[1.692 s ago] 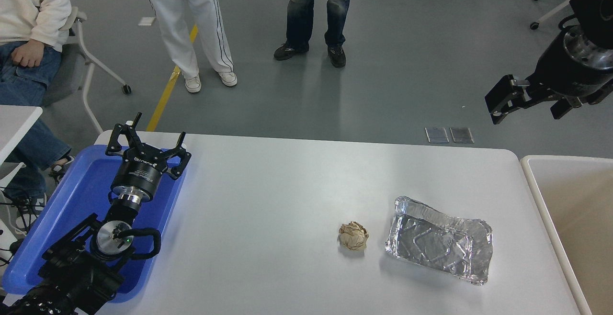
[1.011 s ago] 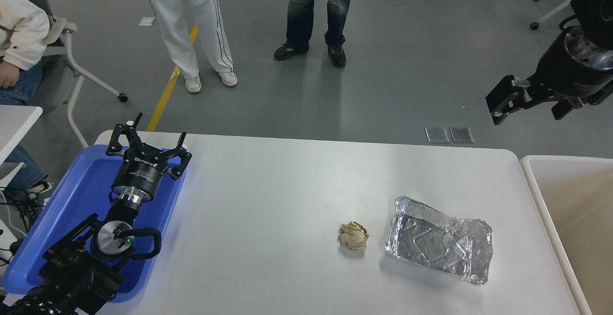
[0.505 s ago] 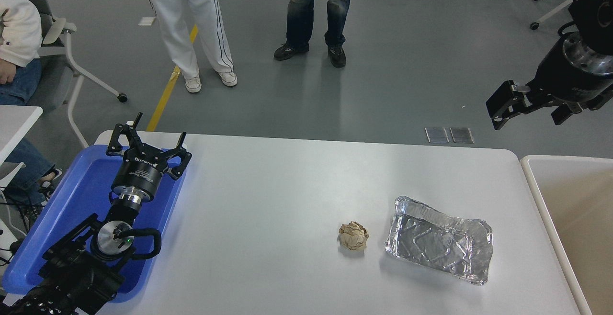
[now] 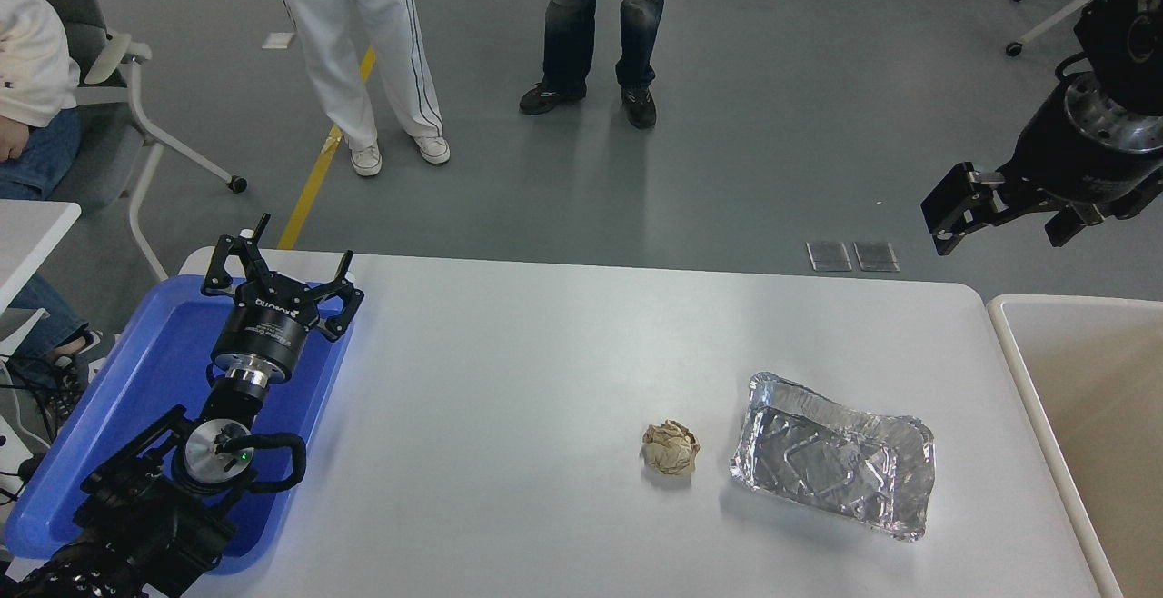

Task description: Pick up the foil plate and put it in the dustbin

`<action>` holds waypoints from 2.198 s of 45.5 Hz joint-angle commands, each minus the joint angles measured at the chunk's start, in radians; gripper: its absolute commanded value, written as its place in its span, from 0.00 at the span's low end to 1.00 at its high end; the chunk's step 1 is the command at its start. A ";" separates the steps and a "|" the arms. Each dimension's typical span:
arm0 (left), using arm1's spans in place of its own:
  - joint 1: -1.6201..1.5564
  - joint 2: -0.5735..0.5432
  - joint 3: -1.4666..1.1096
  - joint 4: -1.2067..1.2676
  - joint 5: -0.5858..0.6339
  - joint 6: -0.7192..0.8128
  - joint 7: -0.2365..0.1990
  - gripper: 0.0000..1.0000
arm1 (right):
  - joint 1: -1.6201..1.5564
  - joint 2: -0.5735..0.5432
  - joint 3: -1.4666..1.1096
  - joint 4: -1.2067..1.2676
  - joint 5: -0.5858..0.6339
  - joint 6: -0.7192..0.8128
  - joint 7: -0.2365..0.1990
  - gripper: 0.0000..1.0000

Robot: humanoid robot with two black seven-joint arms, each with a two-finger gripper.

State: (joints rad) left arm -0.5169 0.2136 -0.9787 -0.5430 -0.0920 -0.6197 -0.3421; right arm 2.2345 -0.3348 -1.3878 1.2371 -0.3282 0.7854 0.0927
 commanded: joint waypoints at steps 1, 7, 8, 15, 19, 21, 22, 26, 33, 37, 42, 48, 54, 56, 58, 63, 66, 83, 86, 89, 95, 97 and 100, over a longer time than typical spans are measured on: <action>0.000 0.001 0.000 0.000 0.000 0.000 0.000 1.00 | -0.001 -0.003 -0.022 0.001 0.000 0.000 -0.001 1.00; 0.000 0.001 0.000 0.000 0.000 0.000 0.000 1.00 | -0.021 -0.001 -0.023 0.002 0.000 0.000 0.001 1.00; 0.002 0.000 -0.001 0.000 0.000 0.000 0.000 1.00 | -0.021 -0.001 -0.023 0.002 0.000 0.000 0.001 1.00; 0.000 0.000 0.000 0.000 0.000 0.000 0.000 1.00 | -0.023 -0.003 -0.017 0.002 0.000 0.000 0.001 1.00; 0.000 0.000 0.000 0.000 0.000 0.000 0.000 1.00 | -0.029 -0.001 -0.014 0.002 0.002 0.000 0.001 1.00; 0.002 0.001 0.000 0.000 0.000 0.000 0.000 1.00 | -0.047 0.002 -0.014 0.002 0.003 0.000 0.001 1.00; 0.000 0.001 0.000 0.000 0.000 0.000 0.000 1.00 | -0.058 0.002 -0.011 0.005 0.006 0.000 0.001 1.00; 0.000 0.000 0.000 0.000 0.000 0.000 0.000 1.00 | -0.098 0.005 -0.008 0.007 0.035 0.000 0.001 1.00; 0.000 0.000 0.000 0.000 0.000 0.000 0.000 1.00 | -0.136 0.000 -0.008 0.008 0.041 0.000 -0.001 1.00; 0.000 0.001 0.000 0.000 0.000 0.000 0.000 1.00 | -0.173 -0.001 -0.008 0.005 0.043 0.000 -0.001 1.00; 0.000 0.000 0.000 0.000 0.000 0.000 0.000 1.00 | -0.239 -0.030 -0.005 0.001 0.044 0.000 -0.001 1.00; 0.000 0.000 0.000 0.000 0.000 0.000 0.000 1.00 | -0.321 -0.064 -0.003 -0.002 0.043 0.000 -0.002 1.00; 0.000 0.000 -0.001 0.000 0.000 0.000 0.000 1.00 | -0.407 -0.064 -0.020 -0.008 0.032 -0.124 -0.002 1.00; 0.000 0.000 0.000 0.000 0.000 0.000 0.000 1.00 | -0.441 -0.064 -0.019 -0.010 0.029 -0.170 -0.002 1.00; 0.000 0.000 0.000 0.000 0.000 0.000 0.000 1.00 | -0.469 -0.064 -0.017 -0.011 0.029 -0.213 -0.002 1.00; 0.000 0.000 0.000 0.000 0.000 0.000 0.000 1.00 | -0.527 -0.069 -0.011 -0.030 0.031 -0.351 -0.002 1.00; 0.000 0.000 0.000 0.000 0.000 0.000 0.000 1.00 | -0.555 -0.070 -0.004 -0.045 0.031 -0.437 -0.002 1.00; 0.000 0.000 0.000 0.000 0.000 0.000 0.000 1.00 | -0.645 -0.133 0.027 -0.061 0.041 -0.509 -0.002 1.00; 0.000 0.000 0.000 0.000 0.000 0.000 0.000 1.00 | -0.685 -0.132 0.068 -0.062 0.035 -0.511 -0.004 1.00; 0.000 0.001 0.000 0.000 0.000 0.000 0.000 1.00 | -0.737 -0.133 0.124 -0.073 0.023 -0.512 -0.005 1.00; 0.000 0.000 0.000 0.000 0.000 0.000 0.000 1.00 | -0.816 -0.132 0.182 -0.122 0.028 -0.514 -0.005 1.00; 0.000 0.000 0.000 0.000 0.000 0.000 0.000 1.00 | -0.835 -0.133 0.205 -0.134 0.031 -0.515 -0.005 1.00; 0.000 0.000 0.000 0.000 0.000 0.000 0.000 1.00 | -0.860 -0.133 0.236 -0.145 0.031 -0.514 -0.005 1.00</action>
State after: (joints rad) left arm -0.5169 0.2133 -0.9786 -0.5430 -0.0920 -0.6198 -0.3421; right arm 1.4872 -0.4622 -1.2584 1.1409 -0.2981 0.2823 0.0884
